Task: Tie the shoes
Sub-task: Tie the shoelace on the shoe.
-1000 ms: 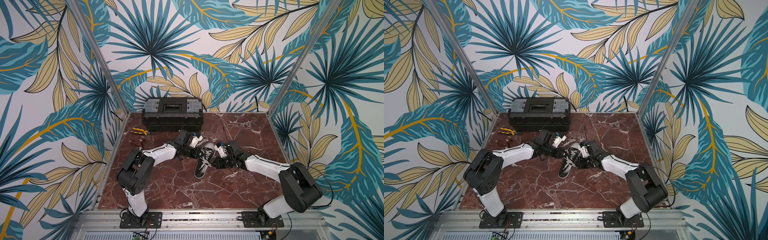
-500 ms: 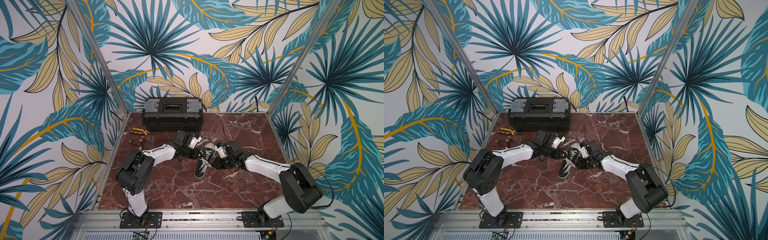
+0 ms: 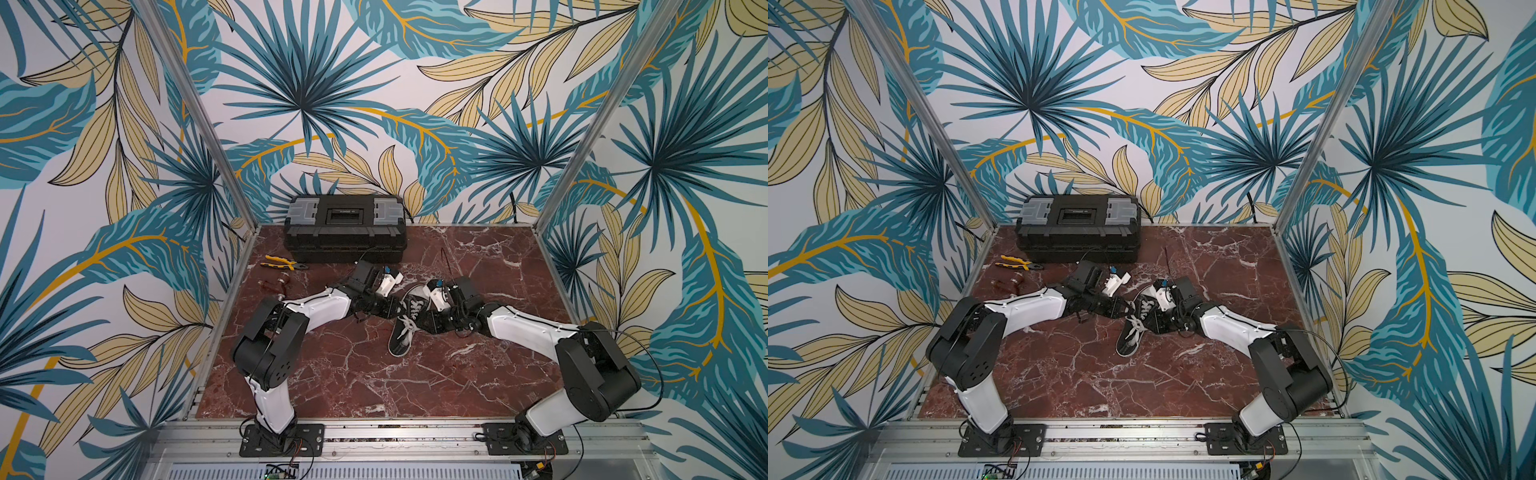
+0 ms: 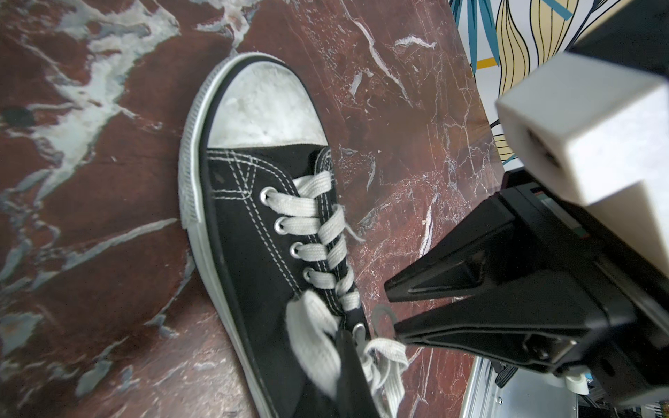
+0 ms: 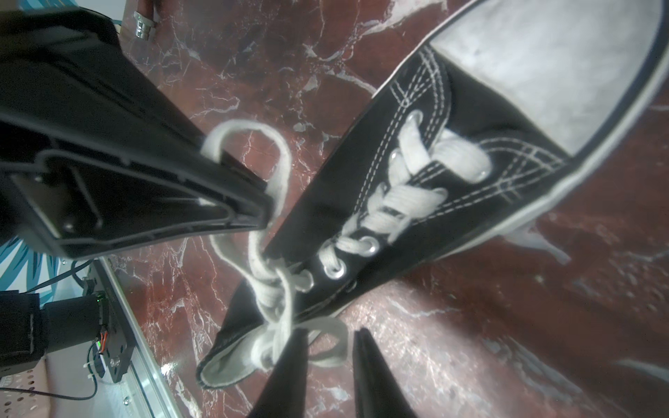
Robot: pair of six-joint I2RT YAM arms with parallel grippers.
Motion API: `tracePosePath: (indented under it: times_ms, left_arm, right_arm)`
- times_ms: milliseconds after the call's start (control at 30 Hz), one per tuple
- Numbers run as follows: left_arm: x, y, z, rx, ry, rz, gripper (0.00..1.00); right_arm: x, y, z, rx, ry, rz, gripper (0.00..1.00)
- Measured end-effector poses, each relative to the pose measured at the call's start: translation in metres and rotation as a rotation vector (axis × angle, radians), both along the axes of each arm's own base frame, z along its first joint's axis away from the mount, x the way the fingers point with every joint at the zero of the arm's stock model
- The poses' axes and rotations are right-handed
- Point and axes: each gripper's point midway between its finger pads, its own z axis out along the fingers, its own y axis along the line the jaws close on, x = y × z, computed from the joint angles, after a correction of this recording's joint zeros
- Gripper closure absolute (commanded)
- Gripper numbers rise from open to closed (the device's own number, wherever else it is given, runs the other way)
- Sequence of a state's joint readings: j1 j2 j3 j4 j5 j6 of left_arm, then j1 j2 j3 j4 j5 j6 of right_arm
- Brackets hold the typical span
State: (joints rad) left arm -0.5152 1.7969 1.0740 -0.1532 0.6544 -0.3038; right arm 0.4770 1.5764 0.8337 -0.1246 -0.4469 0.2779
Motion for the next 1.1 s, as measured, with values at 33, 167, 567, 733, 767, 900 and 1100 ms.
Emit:
tracePosePath:
  times_ms: [33,167,567,733,767,900,1100]
  left_arm:
    - [0.0,0.0,0.0,0.0,0.0,0.0,1.0]
    - [0.0,0.0,0.0,0.0,0.0,0.0,1.0]
    - [-0.001,-0.001,0.001,-0.005,0.003,-0.006,1.0]
    - [-0.001,-0.001,0.001,-0.007,0.004,-0.008,1.0]
    - [-0.002,-0.001,0.001,-0.008,0.005,-0.008,1.0]
    - [-0.002,-0.001,0.001,-0.009,0.005,-0.009,1.0]
    - [-0.002,-0.001,0.001,-0.009,0.007,-0.01,1.0]
  right_arm:
    - [0.0,0.001,-0.002,-0.001,0.004,0.006,0.71]
    - [-0.002,0.002,-0.005,0.003,0.011,0.026,0.69]
    - [-0.008,0.008,-0.01,-0.005,0.01,0.094,0.64]
    - [-0.008,0.015,-0.005,-0.031,-0.03,0.141,0.61]
    - [-0.008,0.016,-0.004,-0.034,-0.037,0.147,0.61]
    - [-0.008,0.018,-0.005,-0.052,-0.05,0.168,0.65]
    - [-0.01,0.017,-0.011,-0.073,-0.04,0.172,0.89]
